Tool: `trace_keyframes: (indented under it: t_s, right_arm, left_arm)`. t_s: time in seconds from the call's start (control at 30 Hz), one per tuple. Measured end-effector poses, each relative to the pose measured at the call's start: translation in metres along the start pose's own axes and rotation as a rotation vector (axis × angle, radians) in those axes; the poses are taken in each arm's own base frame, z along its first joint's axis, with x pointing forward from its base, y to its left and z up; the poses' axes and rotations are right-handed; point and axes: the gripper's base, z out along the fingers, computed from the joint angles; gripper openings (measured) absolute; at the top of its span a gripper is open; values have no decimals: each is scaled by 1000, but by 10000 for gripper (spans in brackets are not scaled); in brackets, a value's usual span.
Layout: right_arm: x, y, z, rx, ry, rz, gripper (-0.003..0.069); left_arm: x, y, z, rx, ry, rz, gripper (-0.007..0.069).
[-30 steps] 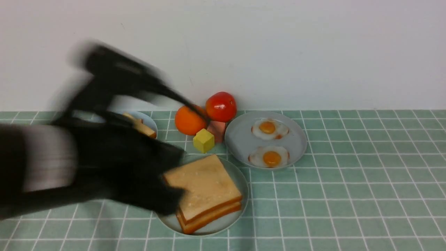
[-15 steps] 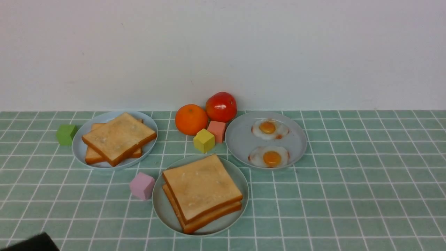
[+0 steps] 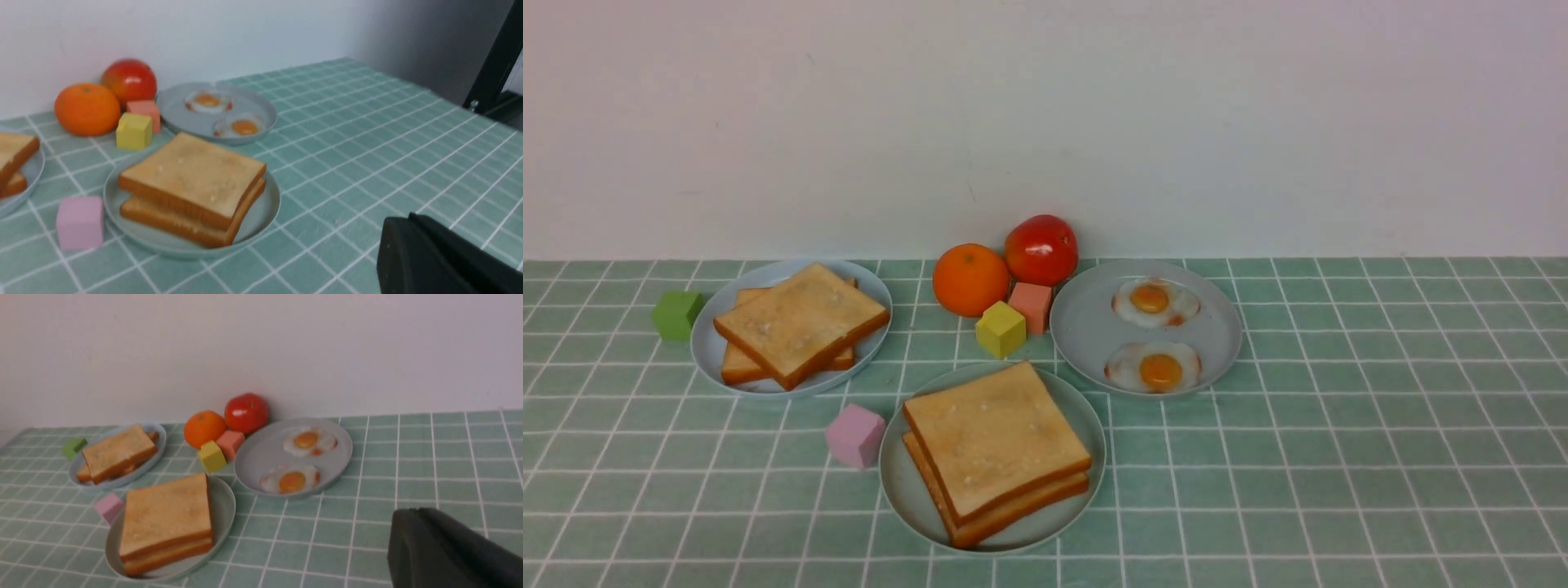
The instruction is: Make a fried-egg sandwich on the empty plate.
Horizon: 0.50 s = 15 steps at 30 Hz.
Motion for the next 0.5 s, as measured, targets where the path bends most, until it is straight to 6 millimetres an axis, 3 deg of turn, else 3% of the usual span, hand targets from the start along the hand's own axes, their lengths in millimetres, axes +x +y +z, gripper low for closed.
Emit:
trace_keyframes:
  t_s: [0.2, 0.33, 0.4, 0.43, 0.5]
  right_arm:
    - [8, -4, 3, 32, 10, -41, 5]
    - [17, -15, 3, 143, -75, -53, -10]
    - [44, -27, 9, 248, -140, -39, -14]
    - [47, -28, 10, 255, -145, -40, -14]
    - [76, -39, 13, 330, -203, -51, -14]
  left_arm:
    - [4, 2, 0, -17, 40, 0, -13]
    - [4, 2, 0, -20, 47, 0, -13]
    - [5, 2, 0, -22, 53, 0, -13]
    - [5, 2, 0, -22, 53, 0, -13]
    - [5, 2, 0, -24, 57, 0, -13]
